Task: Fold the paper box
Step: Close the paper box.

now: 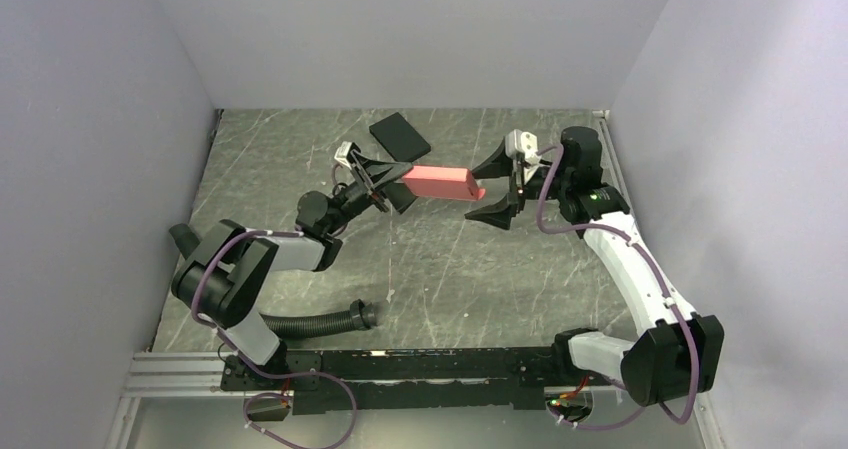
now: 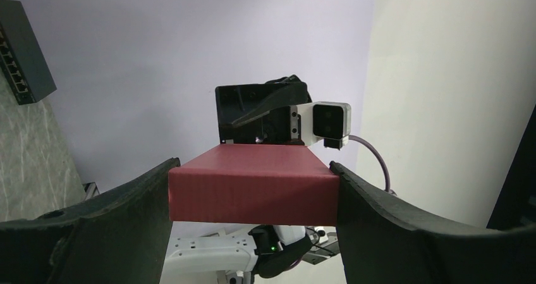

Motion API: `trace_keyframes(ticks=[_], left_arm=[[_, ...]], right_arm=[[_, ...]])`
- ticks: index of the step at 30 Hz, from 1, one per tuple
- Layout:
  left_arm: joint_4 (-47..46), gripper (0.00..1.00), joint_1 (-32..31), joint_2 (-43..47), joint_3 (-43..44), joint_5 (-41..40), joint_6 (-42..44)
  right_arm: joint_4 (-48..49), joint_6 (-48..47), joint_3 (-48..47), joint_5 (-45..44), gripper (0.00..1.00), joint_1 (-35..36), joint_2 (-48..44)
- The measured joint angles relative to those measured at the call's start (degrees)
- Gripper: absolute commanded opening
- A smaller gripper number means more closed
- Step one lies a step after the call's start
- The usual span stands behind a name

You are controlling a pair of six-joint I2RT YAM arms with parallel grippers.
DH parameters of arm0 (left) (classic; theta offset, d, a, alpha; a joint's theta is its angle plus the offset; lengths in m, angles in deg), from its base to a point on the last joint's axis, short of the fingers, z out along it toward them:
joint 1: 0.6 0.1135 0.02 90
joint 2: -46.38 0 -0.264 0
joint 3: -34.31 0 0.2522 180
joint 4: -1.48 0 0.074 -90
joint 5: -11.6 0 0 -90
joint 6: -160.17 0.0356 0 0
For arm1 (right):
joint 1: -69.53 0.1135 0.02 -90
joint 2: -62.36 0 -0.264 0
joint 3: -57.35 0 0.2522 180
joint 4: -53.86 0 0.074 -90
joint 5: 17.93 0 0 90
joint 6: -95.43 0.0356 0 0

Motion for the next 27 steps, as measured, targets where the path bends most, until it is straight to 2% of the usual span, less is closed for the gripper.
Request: trace_keyframes(ticks=[6,14,19,27], left_arm=[[0.0,0.51,-0.7,-1.1,0.2,0.0,0.0],[0.0,0.56,-0.9,-1.5,0.2,-0.2,-0.4],[0.1,0.64,-0.7,-2.6,0.2,-0.8,-1.5],[0.1,0.83,-0.6,-3.1,0.2,-0.9,-2.5]], right_arm=[[3.1,3.0,0.4,-1.0,0.58,2.3,1.2],[4.1,4.1,0.4,-3.8,0.31,3.2,1.4],[4.2,2.9,0.4,-6.0,0.23,3.7,2.2],[5.0,4.4,0.4,-6.8,0.17,3.8,2.6]])
